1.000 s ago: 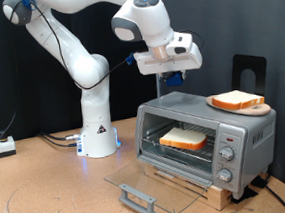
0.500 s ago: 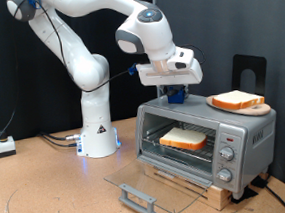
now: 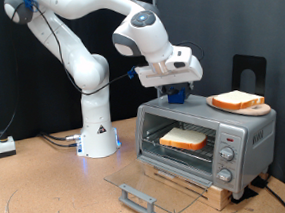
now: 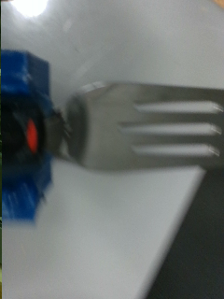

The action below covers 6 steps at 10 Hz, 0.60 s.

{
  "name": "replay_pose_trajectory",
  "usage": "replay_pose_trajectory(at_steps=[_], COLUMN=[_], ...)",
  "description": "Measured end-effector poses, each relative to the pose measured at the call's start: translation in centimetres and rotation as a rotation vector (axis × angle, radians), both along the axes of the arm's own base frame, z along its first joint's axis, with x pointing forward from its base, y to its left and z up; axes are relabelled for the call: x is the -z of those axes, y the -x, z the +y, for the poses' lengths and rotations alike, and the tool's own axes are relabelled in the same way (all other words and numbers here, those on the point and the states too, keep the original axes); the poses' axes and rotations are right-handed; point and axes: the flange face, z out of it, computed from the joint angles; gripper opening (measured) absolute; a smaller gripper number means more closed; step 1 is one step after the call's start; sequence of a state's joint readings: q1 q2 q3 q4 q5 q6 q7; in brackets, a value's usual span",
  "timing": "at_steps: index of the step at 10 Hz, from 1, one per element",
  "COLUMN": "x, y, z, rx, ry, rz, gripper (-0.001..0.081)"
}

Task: Make a piece of toast with the oven

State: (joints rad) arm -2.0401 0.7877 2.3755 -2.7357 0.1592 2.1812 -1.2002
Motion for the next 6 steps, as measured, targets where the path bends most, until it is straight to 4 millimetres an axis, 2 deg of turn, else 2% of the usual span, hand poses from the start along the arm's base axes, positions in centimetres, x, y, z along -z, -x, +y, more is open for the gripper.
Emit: replay_pose_trajectory(at_steps=[3, 5, 6], x=[-3.6, -3.3, -3.0], y=[0.5, 0.1, -0.7], z=[-1.3, -1.7, -3.0], rx=[-0.024, -0.005, 0.038], ry=[-0.112, -0.105, -0.106], rz=[-0.034, -0.027, -0.032], gripper=[0.0809, 0.0809, 0.0809])
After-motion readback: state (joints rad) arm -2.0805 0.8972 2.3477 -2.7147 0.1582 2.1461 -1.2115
